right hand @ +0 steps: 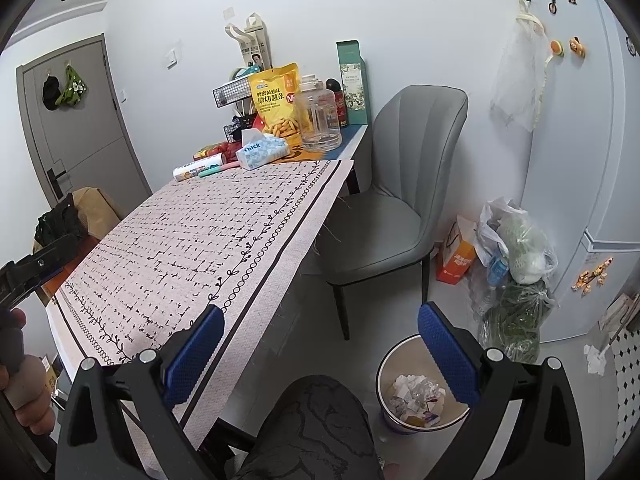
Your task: Collect trash
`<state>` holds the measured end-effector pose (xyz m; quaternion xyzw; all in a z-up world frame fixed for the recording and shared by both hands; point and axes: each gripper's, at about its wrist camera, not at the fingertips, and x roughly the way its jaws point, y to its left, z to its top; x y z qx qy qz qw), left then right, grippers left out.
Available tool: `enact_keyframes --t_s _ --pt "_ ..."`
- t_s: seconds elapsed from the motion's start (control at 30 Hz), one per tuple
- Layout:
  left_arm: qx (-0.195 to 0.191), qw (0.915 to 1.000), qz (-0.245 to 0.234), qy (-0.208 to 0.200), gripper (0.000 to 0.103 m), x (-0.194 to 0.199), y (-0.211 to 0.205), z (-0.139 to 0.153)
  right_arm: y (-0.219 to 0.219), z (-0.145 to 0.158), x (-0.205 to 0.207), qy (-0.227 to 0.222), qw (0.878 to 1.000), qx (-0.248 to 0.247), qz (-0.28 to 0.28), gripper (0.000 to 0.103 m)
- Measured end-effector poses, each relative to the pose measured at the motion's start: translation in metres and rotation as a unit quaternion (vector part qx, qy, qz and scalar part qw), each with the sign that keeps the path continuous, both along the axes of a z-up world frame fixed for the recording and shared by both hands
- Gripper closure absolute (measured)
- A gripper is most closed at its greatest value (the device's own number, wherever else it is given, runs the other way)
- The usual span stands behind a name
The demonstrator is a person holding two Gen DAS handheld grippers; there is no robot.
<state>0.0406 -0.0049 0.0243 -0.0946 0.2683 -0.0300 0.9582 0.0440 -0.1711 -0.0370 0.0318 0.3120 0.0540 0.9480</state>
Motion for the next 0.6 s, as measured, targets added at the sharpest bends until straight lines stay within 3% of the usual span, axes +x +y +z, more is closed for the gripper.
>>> enact_keyframes --t_s 0.6 --pt "-0.002 0.9996 -0.013 0.027 0.006 0.011 -0.002 -0.017 0.000 -0.017 0.008 0.022 1.000 0.004 -0.005 0.008"
